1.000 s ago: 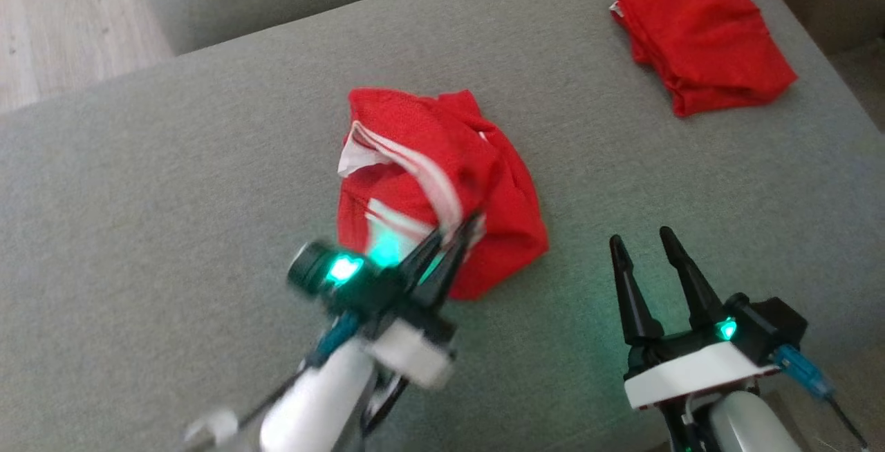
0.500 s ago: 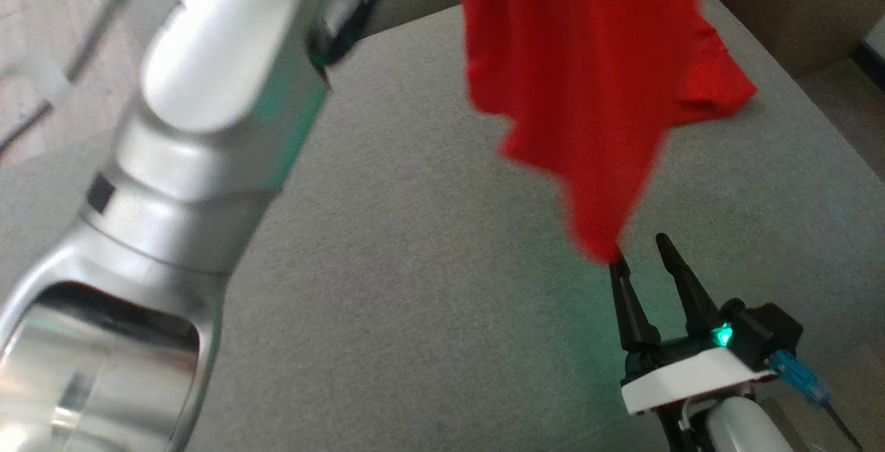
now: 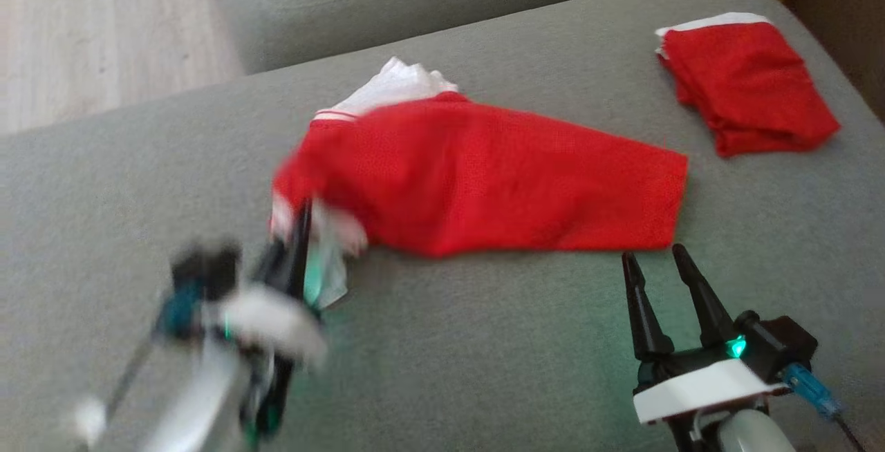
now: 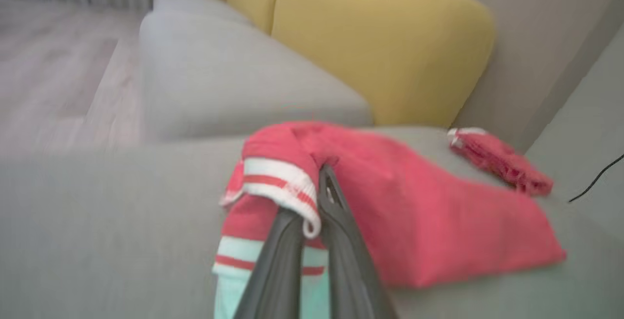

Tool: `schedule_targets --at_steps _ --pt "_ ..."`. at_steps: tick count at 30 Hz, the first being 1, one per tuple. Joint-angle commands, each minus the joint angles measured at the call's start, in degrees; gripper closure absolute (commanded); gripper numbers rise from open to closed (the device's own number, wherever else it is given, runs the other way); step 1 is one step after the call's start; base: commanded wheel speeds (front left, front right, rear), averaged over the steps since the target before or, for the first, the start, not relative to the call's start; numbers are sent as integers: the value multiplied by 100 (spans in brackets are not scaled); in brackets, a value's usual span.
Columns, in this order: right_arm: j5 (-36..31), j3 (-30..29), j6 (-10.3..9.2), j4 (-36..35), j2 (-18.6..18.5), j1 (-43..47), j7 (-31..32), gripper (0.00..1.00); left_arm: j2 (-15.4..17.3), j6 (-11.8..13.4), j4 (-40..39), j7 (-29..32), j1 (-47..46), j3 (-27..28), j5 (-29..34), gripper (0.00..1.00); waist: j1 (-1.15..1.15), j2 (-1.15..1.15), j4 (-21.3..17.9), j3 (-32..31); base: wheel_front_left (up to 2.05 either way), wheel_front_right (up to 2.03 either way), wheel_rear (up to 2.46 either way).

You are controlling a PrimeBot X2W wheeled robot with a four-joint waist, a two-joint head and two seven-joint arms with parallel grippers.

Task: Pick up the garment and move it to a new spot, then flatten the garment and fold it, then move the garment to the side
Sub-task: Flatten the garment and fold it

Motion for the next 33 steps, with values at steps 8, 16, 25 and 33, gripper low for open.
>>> schedule_targets --at_steps 8,16,25,33 --pt "-42 -4 -4 -233 -65 -17 -23 0 475 259 -994 -156 1674 152 -220 100 0 0 443 117 0 0 0" --pt "-61 -59 -4 -236 -164 11 -23 0 1253 435 -2063 463 2491 -61 -50 61 0 0 658 144 0 0 0" --pt "-61 25 -4 -257 -257 -43 -23 0 2036 204 -4430 1926 1642 -123 -28 0 0 0 547 235 0 0 0" --pt "-33 235 -4 -317 -319 -427 -23 0 1909 -237 -4360 3358 -944 -233 -41 0 0 0 189 798 0 0 0"
